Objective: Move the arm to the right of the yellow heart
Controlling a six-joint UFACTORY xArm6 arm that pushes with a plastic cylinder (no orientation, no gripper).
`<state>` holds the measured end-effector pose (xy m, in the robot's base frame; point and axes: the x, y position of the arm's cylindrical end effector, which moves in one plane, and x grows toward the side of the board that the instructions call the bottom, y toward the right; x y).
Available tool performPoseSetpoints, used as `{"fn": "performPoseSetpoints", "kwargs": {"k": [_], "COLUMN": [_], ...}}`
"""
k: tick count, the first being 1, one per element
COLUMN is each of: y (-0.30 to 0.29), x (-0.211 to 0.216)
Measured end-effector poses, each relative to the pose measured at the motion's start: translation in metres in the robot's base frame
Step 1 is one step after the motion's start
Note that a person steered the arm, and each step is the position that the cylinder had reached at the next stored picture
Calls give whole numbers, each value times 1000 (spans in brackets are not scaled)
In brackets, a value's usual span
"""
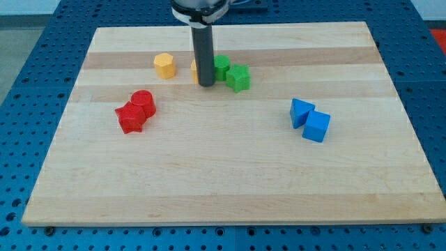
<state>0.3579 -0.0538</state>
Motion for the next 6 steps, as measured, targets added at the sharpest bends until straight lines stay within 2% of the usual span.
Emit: {"fn": "performPoseSetpoints", "kwargs": {"k": [3,6], "y": [2,26], "x": [-43,-30]}}
